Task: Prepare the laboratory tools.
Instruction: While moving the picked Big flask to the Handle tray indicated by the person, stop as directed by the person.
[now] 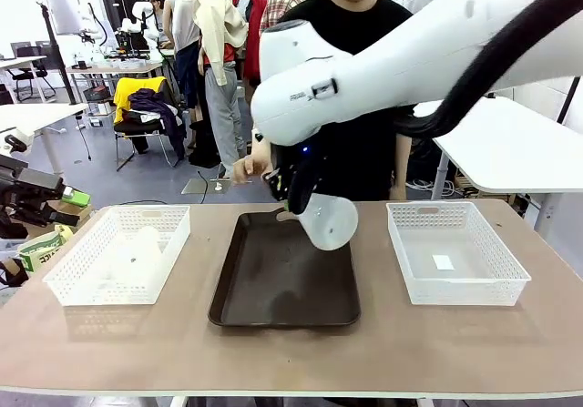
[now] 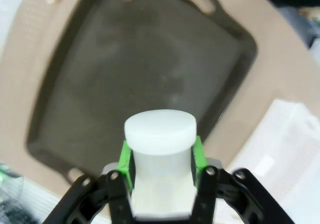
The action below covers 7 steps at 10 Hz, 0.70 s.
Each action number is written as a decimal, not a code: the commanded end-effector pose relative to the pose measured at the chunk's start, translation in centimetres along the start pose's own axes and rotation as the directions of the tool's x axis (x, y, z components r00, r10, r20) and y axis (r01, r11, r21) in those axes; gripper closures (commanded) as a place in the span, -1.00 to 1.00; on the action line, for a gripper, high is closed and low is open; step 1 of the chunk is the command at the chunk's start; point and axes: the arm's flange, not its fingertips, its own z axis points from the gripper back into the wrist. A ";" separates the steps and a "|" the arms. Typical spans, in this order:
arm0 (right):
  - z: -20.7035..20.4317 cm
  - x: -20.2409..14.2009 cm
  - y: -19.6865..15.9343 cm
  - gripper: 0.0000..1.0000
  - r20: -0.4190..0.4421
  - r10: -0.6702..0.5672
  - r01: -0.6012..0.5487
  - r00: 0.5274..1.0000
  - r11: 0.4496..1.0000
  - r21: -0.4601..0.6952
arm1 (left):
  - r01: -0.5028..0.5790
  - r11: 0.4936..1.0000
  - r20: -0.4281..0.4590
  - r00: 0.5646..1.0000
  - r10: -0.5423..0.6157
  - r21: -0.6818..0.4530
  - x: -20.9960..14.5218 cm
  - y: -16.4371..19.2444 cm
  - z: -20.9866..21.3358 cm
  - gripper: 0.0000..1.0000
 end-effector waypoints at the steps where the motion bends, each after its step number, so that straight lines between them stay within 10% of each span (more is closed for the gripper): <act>1: -1.3 2.6 0.9 1.00 -0.014 0.052 -0.052 0.999 0.999 -0.009 | 0.002 1.000 0.009 1.000 -0.001 -0.015 0.0 0.0 0.1 -1.00; 7: -3.6 3.2 0.6 1.00 -0.015 0.035 -0.035 0.999 0.999 0.032 | 0.002 1.000 0.009 1.000 -0.001 -0.015 0.0 0.0 0.1 -1.00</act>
